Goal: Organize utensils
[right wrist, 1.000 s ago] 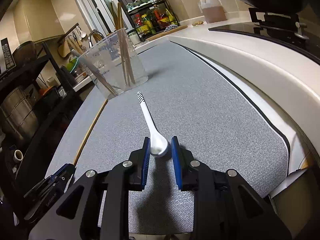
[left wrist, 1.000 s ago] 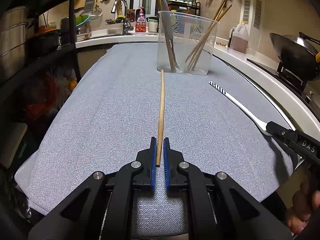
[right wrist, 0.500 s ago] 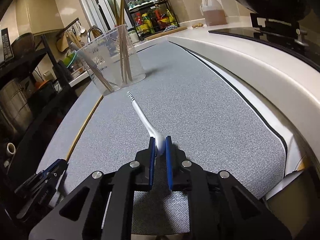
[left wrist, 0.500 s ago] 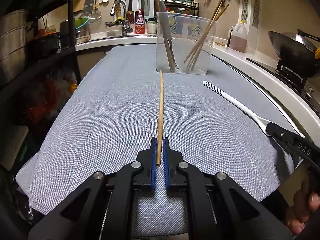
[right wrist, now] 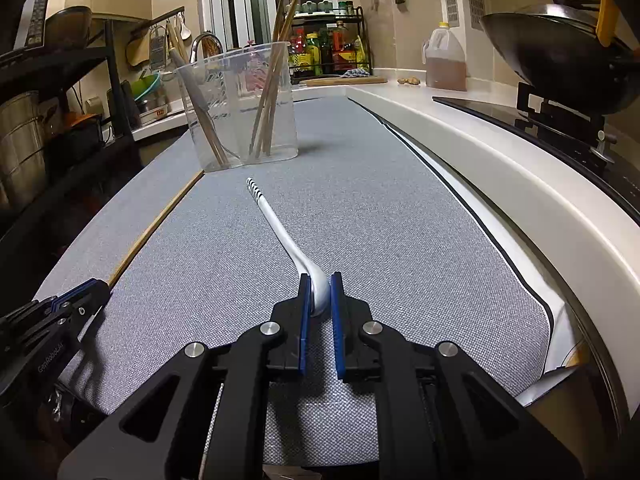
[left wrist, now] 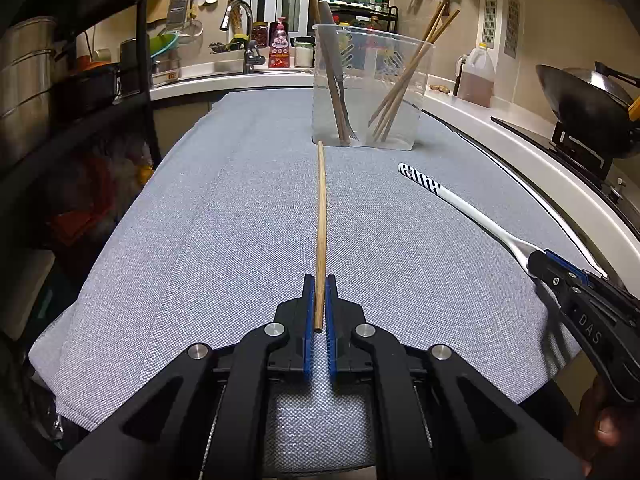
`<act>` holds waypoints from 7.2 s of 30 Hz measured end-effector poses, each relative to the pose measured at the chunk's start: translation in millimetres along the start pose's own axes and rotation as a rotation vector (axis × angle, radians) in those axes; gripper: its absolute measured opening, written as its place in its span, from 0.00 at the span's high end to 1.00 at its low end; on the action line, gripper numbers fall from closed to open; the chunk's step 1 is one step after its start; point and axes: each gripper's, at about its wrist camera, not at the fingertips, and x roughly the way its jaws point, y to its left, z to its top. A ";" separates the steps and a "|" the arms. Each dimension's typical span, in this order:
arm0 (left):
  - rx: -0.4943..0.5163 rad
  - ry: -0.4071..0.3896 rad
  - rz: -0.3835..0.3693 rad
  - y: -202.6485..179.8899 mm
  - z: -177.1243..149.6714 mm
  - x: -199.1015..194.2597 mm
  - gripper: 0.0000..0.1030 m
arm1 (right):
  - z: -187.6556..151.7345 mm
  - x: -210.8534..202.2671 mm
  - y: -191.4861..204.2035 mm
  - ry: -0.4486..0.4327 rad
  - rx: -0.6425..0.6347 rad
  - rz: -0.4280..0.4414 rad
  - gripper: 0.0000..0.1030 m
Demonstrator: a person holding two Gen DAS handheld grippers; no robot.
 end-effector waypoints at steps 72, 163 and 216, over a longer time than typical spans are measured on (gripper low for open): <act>0.075 -0.095 -0.222 1.4 324.5 -79.8 0.96 | 317.0 -58.7 70.3 -0.136 -0.393 0.043 0.90; -0.064 -0.226 0.014 15.2 121.4 17.9 0.12 | 143.0 21.0 7.9 -0.180 -0.136 -0.016 0.10; -0.047 -0.241 0.009 15.3 119.6 16.4 0.12 | 143.8 20.7 10.5 -0.185 -0.144 -0.017 0.10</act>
